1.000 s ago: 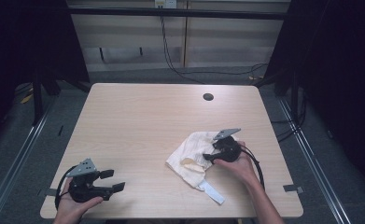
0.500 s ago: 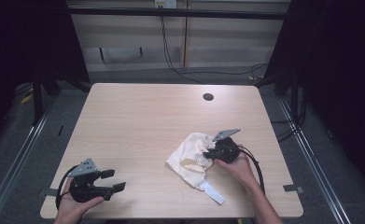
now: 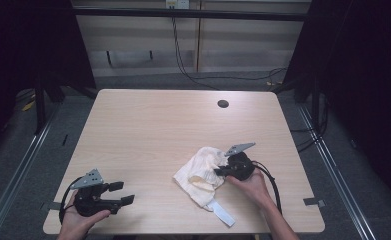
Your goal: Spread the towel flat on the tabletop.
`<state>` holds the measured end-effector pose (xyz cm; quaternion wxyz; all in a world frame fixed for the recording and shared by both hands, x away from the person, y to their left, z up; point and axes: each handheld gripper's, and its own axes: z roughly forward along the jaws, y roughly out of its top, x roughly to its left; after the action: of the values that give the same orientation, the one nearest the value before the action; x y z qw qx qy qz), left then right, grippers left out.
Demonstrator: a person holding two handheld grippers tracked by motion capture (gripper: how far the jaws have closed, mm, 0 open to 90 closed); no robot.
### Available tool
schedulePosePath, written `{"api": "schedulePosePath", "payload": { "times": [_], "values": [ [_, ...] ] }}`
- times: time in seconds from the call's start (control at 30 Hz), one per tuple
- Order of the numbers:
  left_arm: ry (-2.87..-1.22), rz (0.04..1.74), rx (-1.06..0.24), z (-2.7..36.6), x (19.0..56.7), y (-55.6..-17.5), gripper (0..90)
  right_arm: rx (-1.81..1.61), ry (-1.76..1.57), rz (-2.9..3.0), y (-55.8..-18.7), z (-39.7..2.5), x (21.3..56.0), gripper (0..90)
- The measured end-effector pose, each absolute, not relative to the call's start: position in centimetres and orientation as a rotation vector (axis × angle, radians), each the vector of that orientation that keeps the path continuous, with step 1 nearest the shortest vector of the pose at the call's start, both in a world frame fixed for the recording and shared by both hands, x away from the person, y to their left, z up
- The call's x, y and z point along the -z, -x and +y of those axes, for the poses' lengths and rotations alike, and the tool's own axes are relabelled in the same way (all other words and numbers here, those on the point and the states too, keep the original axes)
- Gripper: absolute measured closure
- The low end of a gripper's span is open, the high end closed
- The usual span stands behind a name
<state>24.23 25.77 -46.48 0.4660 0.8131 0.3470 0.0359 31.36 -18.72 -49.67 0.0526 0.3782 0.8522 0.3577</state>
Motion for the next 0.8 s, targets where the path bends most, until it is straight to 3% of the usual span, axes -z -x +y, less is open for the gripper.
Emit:
{"api": "schedulePosePath", "payload": {
  "times": [0.53,0.8],
  "values": [
    [-2.008,0.846,-0.102,25.6,46.5,-24.1,30.6,-1.122,-1.077,2.667,-28.9,-15.1,48.7,85.4],
    [-2.012,0.834,-0.096,25.5,46.6,-24.0,34.6,-1.151,-1.022,2.710,-28.6,-12.8,49.2,85.3]
  ]
}}
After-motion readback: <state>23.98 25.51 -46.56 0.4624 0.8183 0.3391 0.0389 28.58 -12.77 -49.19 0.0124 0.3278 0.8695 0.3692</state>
